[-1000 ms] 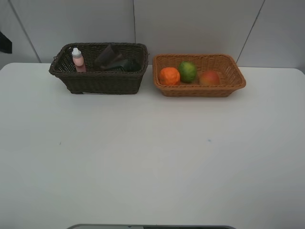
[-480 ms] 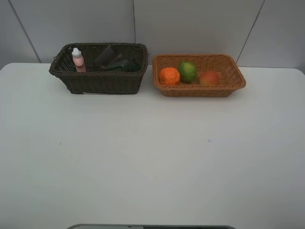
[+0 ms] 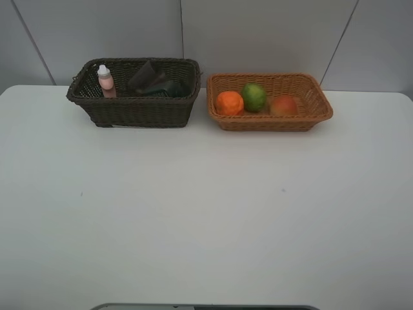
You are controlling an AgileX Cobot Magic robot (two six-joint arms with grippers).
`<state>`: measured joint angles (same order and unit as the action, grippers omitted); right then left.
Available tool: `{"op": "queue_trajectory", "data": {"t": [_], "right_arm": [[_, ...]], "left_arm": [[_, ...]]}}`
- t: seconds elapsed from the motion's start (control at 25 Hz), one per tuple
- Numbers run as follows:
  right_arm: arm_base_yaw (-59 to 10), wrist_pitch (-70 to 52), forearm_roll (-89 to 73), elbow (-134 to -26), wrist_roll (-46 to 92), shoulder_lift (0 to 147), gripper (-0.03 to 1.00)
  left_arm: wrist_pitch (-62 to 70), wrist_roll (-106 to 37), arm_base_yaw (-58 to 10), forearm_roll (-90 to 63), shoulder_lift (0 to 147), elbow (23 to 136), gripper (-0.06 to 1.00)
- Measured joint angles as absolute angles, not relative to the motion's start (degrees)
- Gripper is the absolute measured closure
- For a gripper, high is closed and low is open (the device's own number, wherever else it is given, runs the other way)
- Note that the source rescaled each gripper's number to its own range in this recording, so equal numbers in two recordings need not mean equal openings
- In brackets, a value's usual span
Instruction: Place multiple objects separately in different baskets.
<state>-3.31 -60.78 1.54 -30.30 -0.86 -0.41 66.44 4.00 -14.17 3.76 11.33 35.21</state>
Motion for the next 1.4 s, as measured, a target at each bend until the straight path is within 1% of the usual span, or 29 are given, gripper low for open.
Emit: {"op": "queue_trajectory", "data": {"t": [0.16, 0.4, 0.88, 1.0, 1.28, 1.4], "right_arm": [[-3.31, -60.78, 1.54, -30.3, -0.86, -0.41, -0.03], [-3.31, -60.78, 1.54, -30.3, -0.86, -0.41, -0.03], [-3.31, -60.78, 1.54, -30.3, -0.86, -0.41, -0.03], [-3.31, -60.78, 1.54, -30.3, -0.86, -0.41, -0.03], [-3.31, -60.78, 1.54, -30.3, -0.86, -0.41, -0.03], [-3.31, -60.78, 1.54, -30.3, -0.86, -0.41, -0.03]], "left_arm": [[64.92, 4.47, -14.17, 3.76, 6.28, 30.87, -0.01], [60.81, 4.85, -14.17, 3.76, 0.44, 29.31, -0.01], [60.81, 4.85, -13.44, 3.76, -0.43, 28.91, -0.01], [60.81, 4.85, -10.11, 3.76, -0.43, 28.91, -0.01], [60.81, 4.85, 2.22, 3.76, -0.43, 28.91, -0.01], [60.81, 4.85, 4.89, 3.76, -0.43, 28.91, -0.01]]}}
